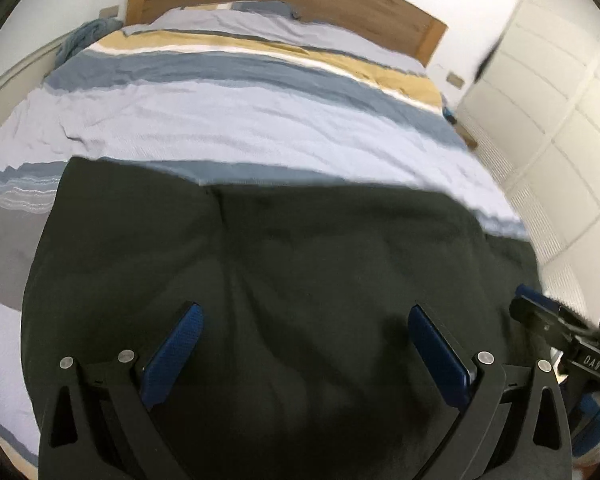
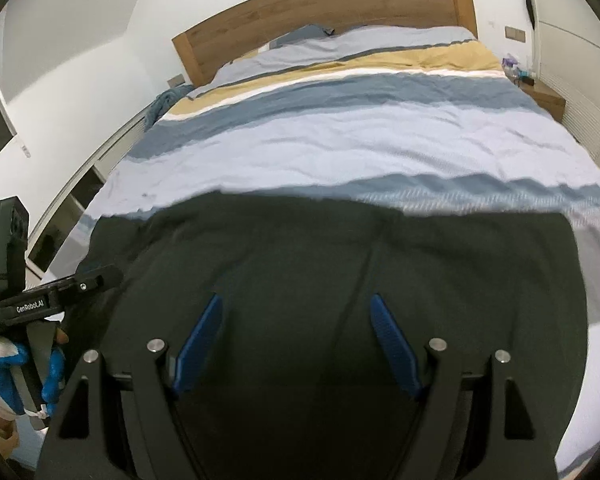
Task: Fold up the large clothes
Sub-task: 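Press both open tools on the folded black coat to flatten it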
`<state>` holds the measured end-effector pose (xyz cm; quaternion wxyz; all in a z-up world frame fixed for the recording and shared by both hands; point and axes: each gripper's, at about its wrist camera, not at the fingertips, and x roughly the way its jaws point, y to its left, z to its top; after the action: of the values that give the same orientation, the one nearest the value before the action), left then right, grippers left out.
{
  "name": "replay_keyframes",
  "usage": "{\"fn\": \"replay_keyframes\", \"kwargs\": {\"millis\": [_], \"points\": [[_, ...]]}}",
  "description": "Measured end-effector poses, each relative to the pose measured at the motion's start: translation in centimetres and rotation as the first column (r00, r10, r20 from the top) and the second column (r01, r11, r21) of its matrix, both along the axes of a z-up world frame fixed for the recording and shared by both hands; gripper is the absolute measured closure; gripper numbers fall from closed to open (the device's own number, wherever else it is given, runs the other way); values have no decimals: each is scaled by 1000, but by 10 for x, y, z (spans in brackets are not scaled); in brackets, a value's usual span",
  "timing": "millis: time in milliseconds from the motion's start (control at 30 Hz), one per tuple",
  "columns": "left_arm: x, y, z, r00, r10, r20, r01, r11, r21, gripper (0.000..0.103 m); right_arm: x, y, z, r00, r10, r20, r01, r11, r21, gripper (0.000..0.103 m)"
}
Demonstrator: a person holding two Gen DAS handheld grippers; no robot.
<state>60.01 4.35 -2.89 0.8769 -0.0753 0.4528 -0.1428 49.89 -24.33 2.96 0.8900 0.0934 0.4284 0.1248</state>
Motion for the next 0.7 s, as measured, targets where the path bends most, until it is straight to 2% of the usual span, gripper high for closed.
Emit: {"fn": "replay_keyframes", "kwargs": {"millis": [67, 267, 533, 700], "points": [[-3, -7, -15, 1000, -21, -15, 21, 998, 54, 2, -4, 5, -12, 1000, 14, -24, -14, 1000, -7, 27], [1, -11, -25, 1000, 6, -6, -6, 994, 112, 1, 11, -5, -37, 998, -16, -55, 15, 999, -32, 27], [-4, -7, -23, 1000, 22, 8, -23, 988, 154, 1, 18, -42, -44, 991, -96, -91, 86, 990, -113, 27], [-18, -2, -14, 999, 31, 28, -35, 984, 175, 1, 6, -59, -31, 984, -152, -92, 136, 978, -158, 27]]}}
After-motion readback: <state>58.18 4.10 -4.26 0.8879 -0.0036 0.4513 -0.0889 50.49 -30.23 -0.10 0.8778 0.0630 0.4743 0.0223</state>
